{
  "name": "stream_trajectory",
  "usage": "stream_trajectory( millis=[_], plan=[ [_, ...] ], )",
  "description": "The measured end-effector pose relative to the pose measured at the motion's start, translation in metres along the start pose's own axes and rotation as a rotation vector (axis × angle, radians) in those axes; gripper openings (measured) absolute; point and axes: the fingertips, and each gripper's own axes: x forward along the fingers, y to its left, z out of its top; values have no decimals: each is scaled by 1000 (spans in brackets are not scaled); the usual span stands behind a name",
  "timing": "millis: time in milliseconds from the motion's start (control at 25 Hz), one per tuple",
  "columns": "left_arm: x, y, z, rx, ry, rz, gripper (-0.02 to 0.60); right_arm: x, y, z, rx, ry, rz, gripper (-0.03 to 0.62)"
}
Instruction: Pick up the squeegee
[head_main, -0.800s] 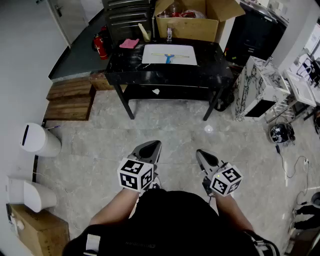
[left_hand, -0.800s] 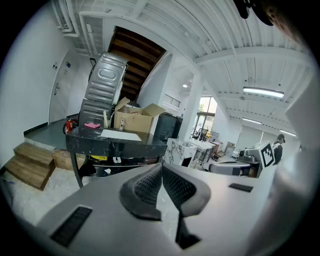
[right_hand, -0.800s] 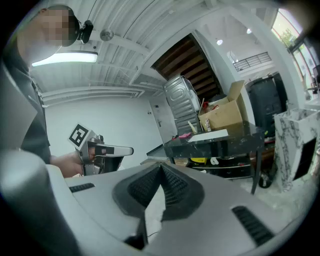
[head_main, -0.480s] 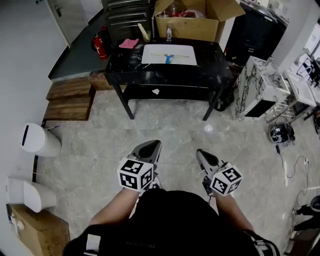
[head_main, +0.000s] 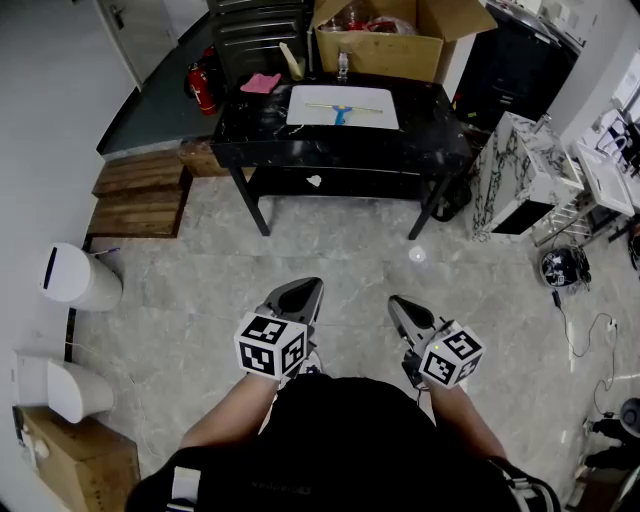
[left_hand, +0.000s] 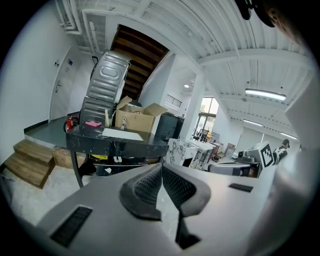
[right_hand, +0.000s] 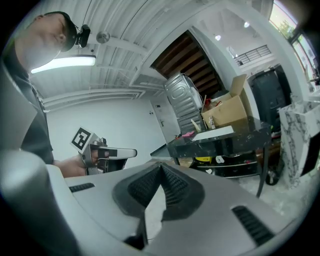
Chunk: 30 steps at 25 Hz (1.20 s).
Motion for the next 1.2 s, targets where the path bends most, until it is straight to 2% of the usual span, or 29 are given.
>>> stream_trajectory(
  millis=[720, 960, 1200],
  plan=[
    [-6, 63, 22, 11, -8, -54, 17, 63, 13, 9, -15, 2, -95, 9],
    [-13, 94, 13, -2, 24, -58, 17, 85, 27, 0, 7, 10, -113, 9],
    [-11, 106, 11, -24, 31, -77, 17, 95, 27, 0, 18, 38, -142, 9]
  ],
)
